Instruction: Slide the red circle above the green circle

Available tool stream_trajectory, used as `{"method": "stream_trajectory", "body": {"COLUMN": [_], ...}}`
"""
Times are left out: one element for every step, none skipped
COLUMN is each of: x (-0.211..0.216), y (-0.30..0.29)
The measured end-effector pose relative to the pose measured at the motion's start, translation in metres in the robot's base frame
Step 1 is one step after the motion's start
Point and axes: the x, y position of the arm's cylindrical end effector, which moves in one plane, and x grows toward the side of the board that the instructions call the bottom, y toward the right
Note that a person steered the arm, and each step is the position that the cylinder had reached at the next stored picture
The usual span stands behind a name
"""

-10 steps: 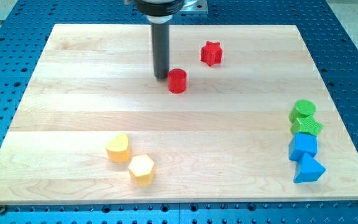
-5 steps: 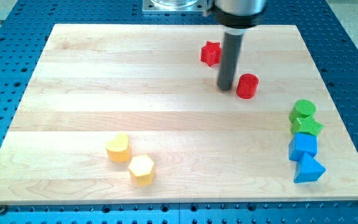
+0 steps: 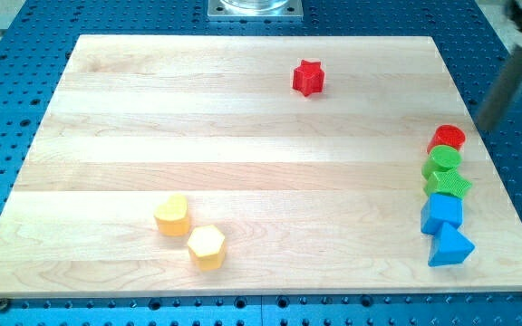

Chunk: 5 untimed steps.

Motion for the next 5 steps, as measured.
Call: {"method": "stream_trajectory", "body": {"x": [0.036, 0.035, 0.033, 0.028, 0.027], "y": [-0.006, -0.038, -0.040, -0.046, -0.047]}}
